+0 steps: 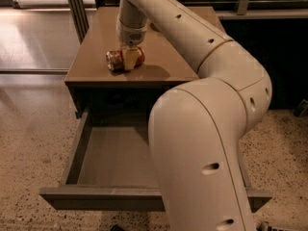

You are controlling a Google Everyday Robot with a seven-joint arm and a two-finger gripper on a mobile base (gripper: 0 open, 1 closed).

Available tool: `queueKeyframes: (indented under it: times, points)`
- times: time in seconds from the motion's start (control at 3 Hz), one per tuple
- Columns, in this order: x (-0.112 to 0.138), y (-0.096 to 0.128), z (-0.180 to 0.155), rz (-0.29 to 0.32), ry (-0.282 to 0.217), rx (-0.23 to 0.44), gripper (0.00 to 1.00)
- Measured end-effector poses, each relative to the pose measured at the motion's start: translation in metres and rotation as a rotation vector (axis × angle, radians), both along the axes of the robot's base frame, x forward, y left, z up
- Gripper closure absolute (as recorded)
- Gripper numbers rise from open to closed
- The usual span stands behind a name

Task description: Place coke can into top drawer

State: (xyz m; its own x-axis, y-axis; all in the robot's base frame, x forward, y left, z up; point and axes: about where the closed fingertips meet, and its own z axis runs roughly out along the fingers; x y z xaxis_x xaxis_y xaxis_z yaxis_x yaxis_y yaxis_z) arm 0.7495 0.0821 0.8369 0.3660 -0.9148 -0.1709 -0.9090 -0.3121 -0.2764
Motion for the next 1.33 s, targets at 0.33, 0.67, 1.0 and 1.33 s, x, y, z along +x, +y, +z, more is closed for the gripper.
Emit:
queueKeyframes:
  times: [0.33, 0.67, 1.0, 1.33]
  points:
    - [0.0, 0.0, 0.0, 0.0, 0.0, 0.0, 1.0]
    - [-0.011, 0.002, 0.014, -0.002, -0.02, -0.017, 1.0]
    - [-0.036, 0.011, 0.037, -0.013, -0.043, -0.043, 1.0]
    - [-0.135, 0.017, 0.091, -0.031, -0.044, -0.032, 1.0]
